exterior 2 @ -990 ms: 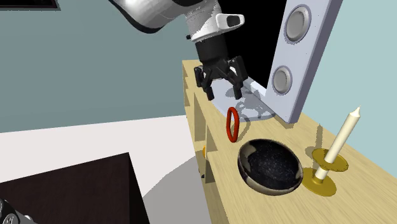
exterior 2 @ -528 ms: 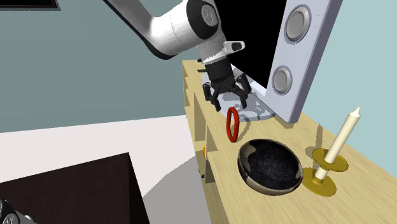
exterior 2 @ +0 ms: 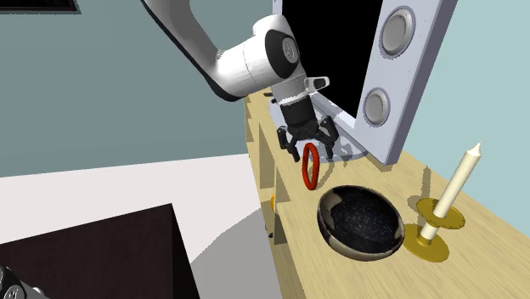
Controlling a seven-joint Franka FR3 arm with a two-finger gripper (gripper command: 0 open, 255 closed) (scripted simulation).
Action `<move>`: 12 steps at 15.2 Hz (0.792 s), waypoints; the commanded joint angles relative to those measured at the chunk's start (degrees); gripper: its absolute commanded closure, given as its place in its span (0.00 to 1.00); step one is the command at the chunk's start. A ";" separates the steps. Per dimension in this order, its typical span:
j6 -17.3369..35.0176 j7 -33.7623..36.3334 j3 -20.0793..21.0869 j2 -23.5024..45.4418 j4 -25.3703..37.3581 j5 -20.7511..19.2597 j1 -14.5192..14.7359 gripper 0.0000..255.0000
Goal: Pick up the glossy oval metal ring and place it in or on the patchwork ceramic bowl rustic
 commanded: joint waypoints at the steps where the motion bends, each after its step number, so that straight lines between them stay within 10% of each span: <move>1: 0.78 0.38 -0.38 1.06 0.30 -0.66 -0.04 0.00; 9: 0.77 0.37 -0.38 1.06 0.30 -0.65 -0.04 0.00; 10: 0.77 0.37 -0.38 1.06 0.30 -0.65 -0.04 1.00; 12: 0.77 0.37 -0.38 1.06 0.30 -0.65 -0.04 1.00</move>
